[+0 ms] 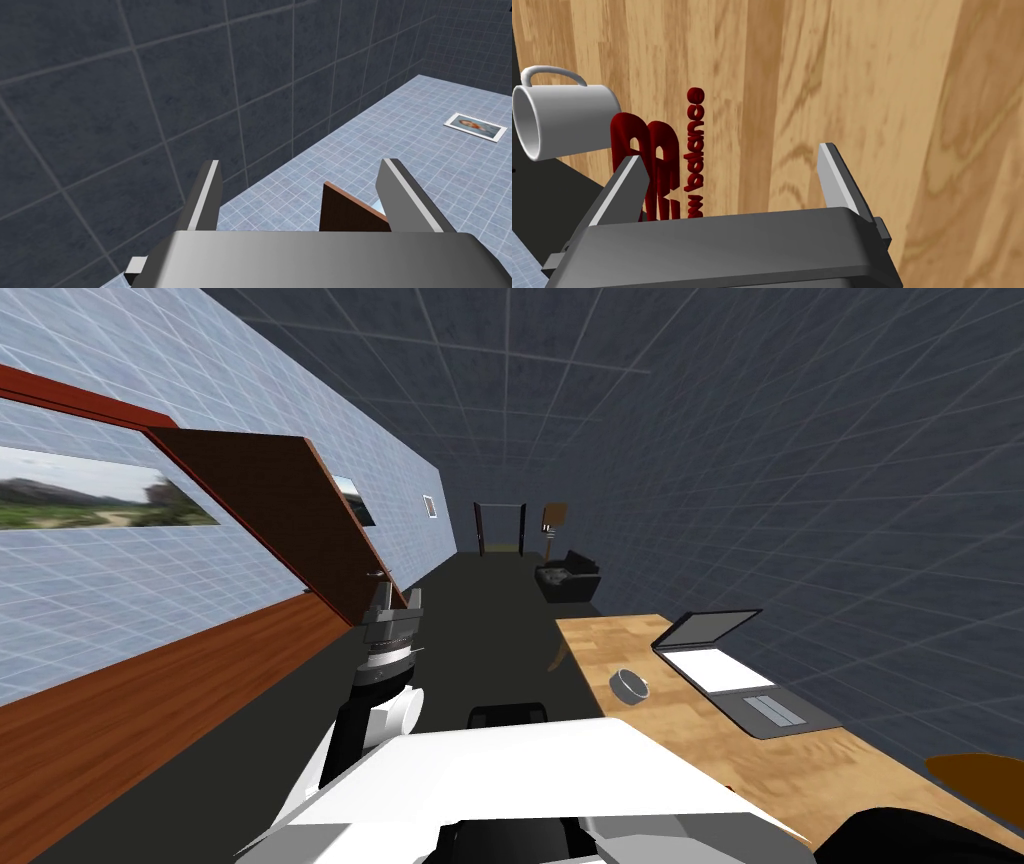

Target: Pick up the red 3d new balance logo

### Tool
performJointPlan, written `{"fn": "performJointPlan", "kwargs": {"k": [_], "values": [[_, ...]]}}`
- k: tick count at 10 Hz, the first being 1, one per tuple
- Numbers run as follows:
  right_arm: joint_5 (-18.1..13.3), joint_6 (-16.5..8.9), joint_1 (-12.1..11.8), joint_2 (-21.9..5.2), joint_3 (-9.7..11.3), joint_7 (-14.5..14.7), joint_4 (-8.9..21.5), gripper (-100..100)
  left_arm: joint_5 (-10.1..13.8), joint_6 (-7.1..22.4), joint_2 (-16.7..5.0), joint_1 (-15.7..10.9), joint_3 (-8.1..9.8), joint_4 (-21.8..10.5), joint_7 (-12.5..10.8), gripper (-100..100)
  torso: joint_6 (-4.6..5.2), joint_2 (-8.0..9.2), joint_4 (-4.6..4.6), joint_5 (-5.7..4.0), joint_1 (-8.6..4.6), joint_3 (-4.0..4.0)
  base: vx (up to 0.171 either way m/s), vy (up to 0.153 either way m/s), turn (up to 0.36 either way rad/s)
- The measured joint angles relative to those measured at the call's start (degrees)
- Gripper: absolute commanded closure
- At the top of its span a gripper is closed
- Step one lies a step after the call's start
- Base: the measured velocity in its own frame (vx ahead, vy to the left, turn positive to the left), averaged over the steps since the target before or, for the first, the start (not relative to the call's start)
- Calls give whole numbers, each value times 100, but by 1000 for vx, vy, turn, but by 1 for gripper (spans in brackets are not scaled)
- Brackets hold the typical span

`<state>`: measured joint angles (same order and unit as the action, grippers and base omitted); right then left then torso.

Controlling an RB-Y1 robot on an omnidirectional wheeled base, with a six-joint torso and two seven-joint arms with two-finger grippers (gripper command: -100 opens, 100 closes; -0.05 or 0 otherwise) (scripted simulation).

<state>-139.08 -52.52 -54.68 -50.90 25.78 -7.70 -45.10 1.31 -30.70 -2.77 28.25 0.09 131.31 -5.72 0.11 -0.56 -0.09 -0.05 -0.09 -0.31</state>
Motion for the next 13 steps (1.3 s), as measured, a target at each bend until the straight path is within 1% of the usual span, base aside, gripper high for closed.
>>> {"fn": "performJointPlan", "kwargs": {"k": [1,2,3,5,6,7,9,10,11,12,13], "values": [[11,56,-136,-48,26,26,-78,-100,0,0,0,0,0,0,0,0,1,-3,0,0,0,-1,173,13,11],[-22,90,-187,-125,141,-68,45,-100,0,0,0,1,0,0,0,0,-1,-31,-5,-1,-2,-16,217,35,22],[55,278,-483,-285,138,-22,-293,-100,0,0,0,2,0,0,0,0,-1,-50,-11,2,7,-28,147,26,4],[29,388,-530,-328,289,-70,-191,-100,0,0,0,1,0,0,0,0,-1,-30,-6,0,3,-17,147,17,18],[10,436,-572,-367,422,-138,-101,-100,0,0,0,1,0,0,0,0,-1,-38,-8,-1,-1,-21,232,24,24],[-26,468,-578,-374,592,-227,55,-100,0,0,0,2,0,0,0,0,-2,-57,-11,-1,2,-32,247,29,19],[97,799,-929,-600,720,-157,-344,-100,0,0,0,2,0,0,0,0,-3,-66,-15,1,4,-38,198,17,17],[96,845,-957,-628,788,-188,-314,-100,0,0,0,1,0,0,0,0,-2,-48,-11,0,0,-29,62,7,3],[60,803,-898,-586,851,-242,-174,-100,0,0,0,0,0,0,0,0,-1,-14,-4,-1,-2,-9,78,8,17],[57,813,-929,-560,935,-247,-135,-100,0,0,0,0,0,0,0,0,0,-8,-1,-1,-2,-4,168,12,22],[20,808,-917,-597,1115,-367,26,-100,0,0,0,1,0,0,0,0,-2,-30,-5,-1,-2,-16,219,14,31]]}}
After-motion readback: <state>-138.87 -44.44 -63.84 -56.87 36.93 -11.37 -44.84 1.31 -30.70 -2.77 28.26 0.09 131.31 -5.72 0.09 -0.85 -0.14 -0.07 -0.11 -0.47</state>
